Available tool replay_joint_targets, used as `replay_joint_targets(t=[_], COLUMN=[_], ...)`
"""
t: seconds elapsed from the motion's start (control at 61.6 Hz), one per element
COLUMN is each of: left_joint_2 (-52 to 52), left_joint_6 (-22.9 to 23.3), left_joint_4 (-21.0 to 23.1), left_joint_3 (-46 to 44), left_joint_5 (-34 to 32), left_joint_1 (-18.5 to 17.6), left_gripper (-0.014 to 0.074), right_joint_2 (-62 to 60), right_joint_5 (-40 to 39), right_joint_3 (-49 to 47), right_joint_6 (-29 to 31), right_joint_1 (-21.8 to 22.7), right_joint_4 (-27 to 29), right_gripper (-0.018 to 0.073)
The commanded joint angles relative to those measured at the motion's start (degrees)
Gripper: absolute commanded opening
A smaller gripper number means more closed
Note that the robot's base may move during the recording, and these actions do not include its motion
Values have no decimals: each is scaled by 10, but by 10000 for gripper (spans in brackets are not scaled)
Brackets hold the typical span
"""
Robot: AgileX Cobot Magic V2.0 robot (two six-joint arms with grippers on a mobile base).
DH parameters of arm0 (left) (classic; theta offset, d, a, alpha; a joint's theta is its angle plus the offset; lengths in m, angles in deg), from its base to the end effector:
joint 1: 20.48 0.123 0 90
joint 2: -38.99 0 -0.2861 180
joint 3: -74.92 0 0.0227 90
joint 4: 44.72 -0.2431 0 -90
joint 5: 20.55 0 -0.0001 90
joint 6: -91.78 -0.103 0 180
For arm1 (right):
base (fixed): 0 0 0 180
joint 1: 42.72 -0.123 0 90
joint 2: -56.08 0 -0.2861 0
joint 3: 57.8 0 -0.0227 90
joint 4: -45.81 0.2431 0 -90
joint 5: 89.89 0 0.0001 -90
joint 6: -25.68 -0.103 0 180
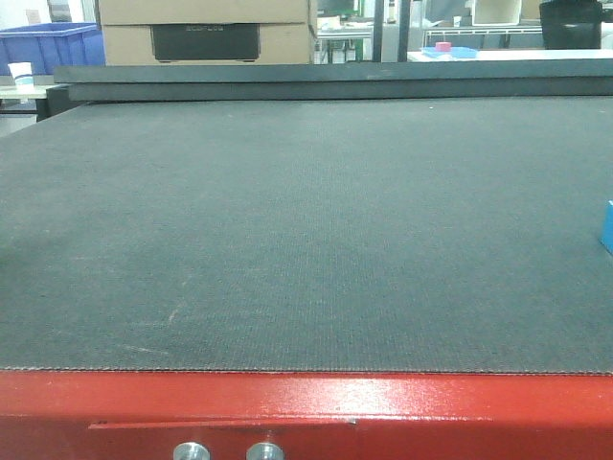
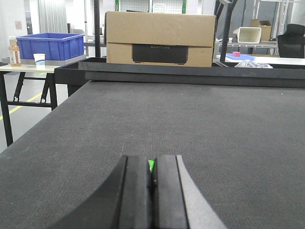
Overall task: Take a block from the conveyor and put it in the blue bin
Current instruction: 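Lower left gripper over green block and right gripper over blue block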
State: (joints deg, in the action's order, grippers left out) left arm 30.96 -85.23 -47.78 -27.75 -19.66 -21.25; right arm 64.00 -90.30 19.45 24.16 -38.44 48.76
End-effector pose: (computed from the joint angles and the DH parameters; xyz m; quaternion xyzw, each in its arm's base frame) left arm 0.0600 -0.0007 0.2119 0.0047 0.6836 -0.0042 0.7299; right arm 0.0594 -0.0045 0.2148 0.0516 0.6721 0.0011 0.7387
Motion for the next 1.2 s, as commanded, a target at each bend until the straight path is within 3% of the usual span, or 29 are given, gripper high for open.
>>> replay_joint_targets(t=[0.0, 0.308, 0.422, 0.844, 0.909, 1.023, 1.185], left_joint_2=[3, 3, 3, 3, 3, -3, -85], left_joint_6=[2, 2, 2, 2, 2, 2, 2], left_joint_4=[3, 3, -25, -13, -3, -14, -18], left_joint_3=[-1, -1, -1, -4, -48, -163, -291], left_joint_5=[-9, -9, -9, 2, 50, 235, 324], left_joint_1=[1, 1, 1, 1, 1, 1, 1], left_gripper=[-111, -111, -111, -111, -111, -111, -111], right_joint_2=[-2, -2, -2, -2, -2, -2, 50], right_joint_5=[-14, -14, -14, -37, -12, 93, 203], right_joint_3=[0, 0, 0, -1, -41, -137, -257], right_joint_6=[-1, -1, -1, -1, -1, 0, 0], right_joint_1=[2, 2, 2, 2, 0, 0, 0], right_joint_4=[-5, -5, -5, -2, 0, -2, -2], right_gripper=[-162, -162, -162, -162, -162, -162, -162])
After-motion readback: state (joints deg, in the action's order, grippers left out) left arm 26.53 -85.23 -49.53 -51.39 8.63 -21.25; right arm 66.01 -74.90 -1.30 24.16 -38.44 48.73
